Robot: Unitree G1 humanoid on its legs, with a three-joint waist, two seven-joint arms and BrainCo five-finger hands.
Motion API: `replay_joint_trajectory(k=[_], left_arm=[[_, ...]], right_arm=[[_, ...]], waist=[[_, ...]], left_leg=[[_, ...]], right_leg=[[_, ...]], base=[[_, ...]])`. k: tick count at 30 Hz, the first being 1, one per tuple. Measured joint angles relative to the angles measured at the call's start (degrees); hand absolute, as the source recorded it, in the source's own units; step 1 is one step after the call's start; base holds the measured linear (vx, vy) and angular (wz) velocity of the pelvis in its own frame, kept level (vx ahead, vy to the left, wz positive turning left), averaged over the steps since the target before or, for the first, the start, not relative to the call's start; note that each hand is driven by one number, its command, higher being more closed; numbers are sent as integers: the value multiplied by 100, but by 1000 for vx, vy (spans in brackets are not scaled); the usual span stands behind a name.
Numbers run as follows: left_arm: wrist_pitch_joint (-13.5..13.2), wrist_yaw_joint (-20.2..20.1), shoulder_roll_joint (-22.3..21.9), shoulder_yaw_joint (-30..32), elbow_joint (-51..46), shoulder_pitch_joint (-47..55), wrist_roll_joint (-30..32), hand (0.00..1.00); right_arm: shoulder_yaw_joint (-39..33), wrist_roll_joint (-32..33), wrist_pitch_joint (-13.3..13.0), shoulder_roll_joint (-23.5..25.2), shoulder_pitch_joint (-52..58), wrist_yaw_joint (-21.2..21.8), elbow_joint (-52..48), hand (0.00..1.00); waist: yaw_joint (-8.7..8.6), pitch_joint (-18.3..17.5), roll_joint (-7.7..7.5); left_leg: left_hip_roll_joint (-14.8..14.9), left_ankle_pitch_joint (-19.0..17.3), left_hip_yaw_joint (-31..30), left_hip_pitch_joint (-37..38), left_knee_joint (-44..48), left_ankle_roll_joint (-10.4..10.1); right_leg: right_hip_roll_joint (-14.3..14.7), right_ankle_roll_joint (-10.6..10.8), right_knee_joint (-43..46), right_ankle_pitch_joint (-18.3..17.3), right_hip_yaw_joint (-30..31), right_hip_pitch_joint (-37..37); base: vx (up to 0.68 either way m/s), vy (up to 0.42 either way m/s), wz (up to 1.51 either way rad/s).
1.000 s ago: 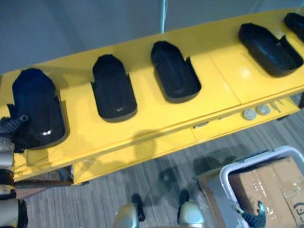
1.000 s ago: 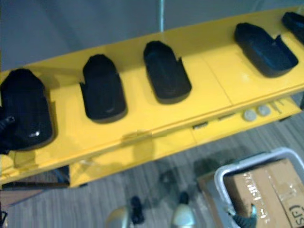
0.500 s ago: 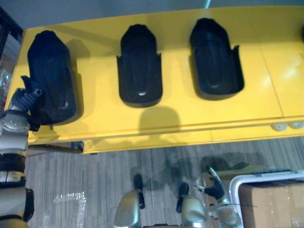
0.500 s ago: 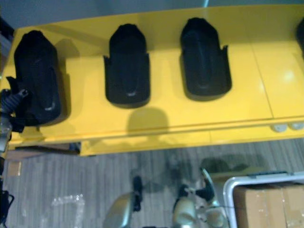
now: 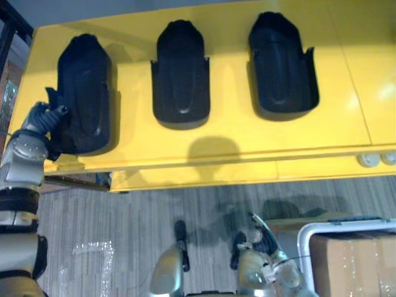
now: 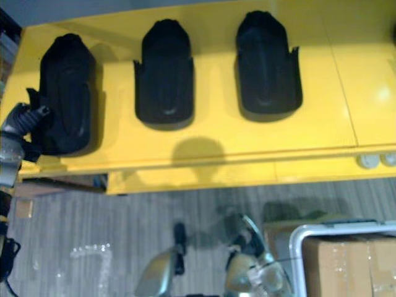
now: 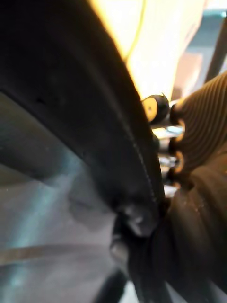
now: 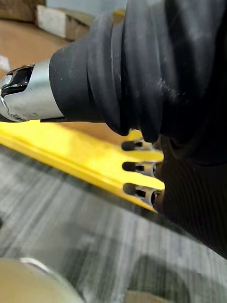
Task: Walk over and take plastic housings, then place them on the shelf
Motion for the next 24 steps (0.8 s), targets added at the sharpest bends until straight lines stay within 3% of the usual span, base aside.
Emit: replay_joint_trajectory(k=[7, 8, 15, 18, 24], left_arm=[[189, -123, 24, -58, 257, -196, 60, 100], [231, -124, 44, -157, 257, -222, 75, 0], [454, -75, 54, -181, 388, -545, 165, 0], [445, 199, 54, -181, 479, -662, 188, 0], [385, 1507, 56, -176, 479, -841, 272, 0]], right_arm=[[-94, -10, 62, -76, 41, 22, 44, 0], [-131, -15, 71, -76, 40, 25, 62, 0], [-174, -14, 149, -74, 46, 5, 117, 0], [-175, -10, 151, -69, 49, -5, 117, 0], [-169, 16, 129, 18, 51, -155, 118, 0]], waist=[[-86, 5, -8], [-110, 5, -8], [-132, 6, -9], [-141, 11, -19], [-142, 83, -146]], left_leg=[[-28, 91, 71, 91, -159, 4], [-39, 93, 71, 92, -167, 8], [-44, 95, 99, 74, -184, 9], [-43, 95, 103, 72, -183, 9], [-31, 94, 114, 72, -169, 9]], right_leg=[[-22, 1, 80, 1, 85, -56], [-29, 1, 80, 1, 87, -58], [-26, 1, 80, 2, 133, -108], [-24, 1, 80, 5, 139, -111], [-12, 15, 75, 20, 160, -110]], base=[[-6, -3, -4], [0, 0, 0], [0, 0, 0], [0, 0, 0], [0, 0, 0]])
